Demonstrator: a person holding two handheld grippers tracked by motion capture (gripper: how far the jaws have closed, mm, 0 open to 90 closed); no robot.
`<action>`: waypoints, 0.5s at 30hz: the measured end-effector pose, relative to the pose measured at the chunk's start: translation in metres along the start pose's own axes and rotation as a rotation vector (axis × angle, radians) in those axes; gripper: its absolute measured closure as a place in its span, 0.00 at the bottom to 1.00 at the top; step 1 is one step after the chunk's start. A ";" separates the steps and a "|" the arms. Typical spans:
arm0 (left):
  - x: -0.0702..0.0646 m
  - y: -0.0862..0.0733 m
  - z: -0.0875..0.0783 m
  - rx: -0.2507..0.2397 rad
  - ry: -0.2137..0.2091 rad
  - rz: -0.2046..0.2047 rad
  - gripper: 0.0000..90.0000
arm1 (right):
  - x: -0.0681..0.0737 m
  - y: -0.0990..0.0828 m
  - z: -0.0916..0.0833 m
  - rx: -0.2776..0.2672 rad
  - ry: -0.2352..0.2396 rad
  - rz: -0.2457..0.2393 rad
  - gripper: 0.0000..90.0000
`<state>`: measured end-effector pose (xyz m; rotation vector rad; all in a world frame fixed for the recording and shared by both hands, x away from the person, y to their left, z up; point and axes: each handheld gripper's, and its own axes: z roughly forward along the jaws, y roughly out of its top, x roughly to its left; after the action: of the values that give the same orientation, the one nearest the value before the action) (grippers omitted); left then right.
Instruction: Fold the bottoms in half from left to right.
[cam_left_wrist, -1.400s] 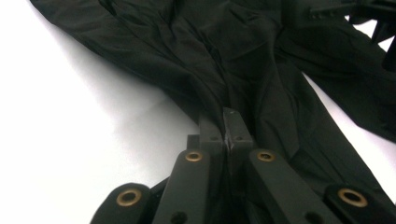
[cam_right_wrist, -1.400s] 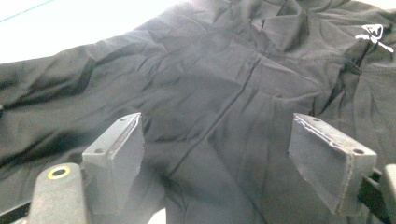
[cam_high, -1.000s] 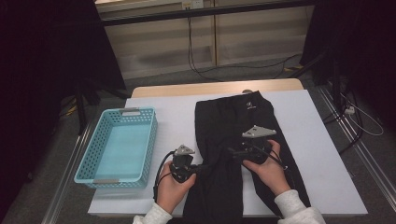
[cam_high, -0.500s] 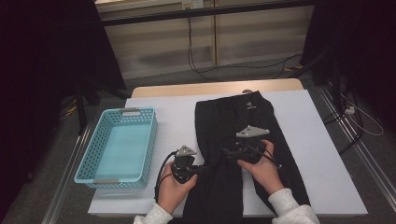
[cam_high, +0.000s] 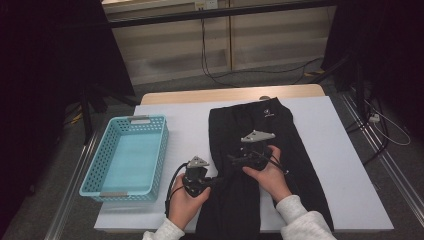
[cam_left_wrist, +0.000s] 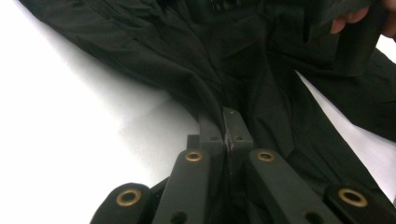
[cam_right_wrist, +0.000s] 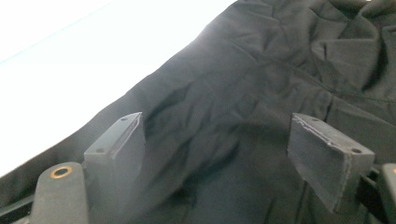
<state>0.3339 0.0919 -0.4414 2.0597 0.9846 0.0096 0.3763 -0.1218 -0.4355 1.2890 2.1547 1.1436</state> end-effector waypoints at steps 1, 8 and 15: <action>0.000 0.000 0.000 -0.001 -0.002 0.000 0.99 | 0.001 0.001 0.000 -0.003 0.006 0.003 0.21; -0.002 0.001 0.001 -0.021 -0.004 -0.006 0.99 | 0.010 0.005 0.004 -0.003 0.024 -0.016 0.20; -0.007 0.004 0.008 -0.030 -0.023 0.012 0.99 | 0.011 0.007 0.010 0.000 0.039 -0.004 0.19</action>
<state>0.3338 0.0803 -0.4416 2.0342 0.9530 0.0068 0.3811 -0.1064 -0.4354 1.2721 2.1842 1.1759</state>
